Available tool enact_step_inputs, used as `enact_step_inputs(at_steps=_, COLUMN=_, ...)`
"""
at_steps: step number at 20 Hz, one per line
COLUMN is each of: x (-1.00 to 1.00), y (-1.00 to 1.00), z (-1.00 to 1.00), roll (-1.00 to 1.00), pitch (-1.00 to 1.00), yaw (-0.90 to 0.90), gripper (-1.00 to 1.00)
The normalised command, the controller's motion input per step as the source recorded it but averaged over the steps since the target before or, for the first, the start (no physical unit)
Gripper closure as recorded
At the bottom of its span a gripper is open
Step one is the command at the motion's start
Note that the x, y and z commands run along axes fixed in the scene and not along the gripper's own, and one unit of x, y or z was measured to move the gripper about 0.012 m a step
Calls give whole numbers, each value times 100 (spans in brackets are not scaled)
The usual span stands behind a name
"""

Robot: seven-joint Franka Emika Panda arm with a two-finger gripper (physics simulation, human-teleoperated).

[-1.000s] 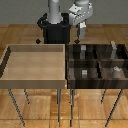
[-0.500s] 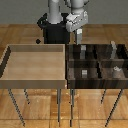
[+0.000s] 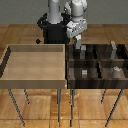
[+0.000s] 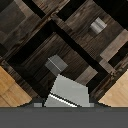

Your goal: Place the milk carton into the appropriate compartment.

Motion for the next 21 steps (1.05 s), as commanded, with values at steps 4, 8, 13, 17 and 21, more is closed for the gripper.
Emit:
enact_step_inputs(at_steps=4, x=0, y=0, z=-50, roll=0, pitch=0, yaw=0, gripper=100)
enact_step_inputs(at_steps=8, x=0, y=0, z=-100, roll=0, pitch=0, yaw=0, gripper=100)
enact_step_inputs(at_steps=13, x=0, y=0, z=-20, roll=0, pitch=0, yaw=0, gripper=-100)
enact_step_inputs(at_steps=17, x=0, y=0, z=0, roll=0, pitch=0, yaw=0, gripper=-100)
enact_step_inputs(at_steps=21, x=0, y=0, z=0, roll=0, pitch=0, yaw=0, gripper=-100)
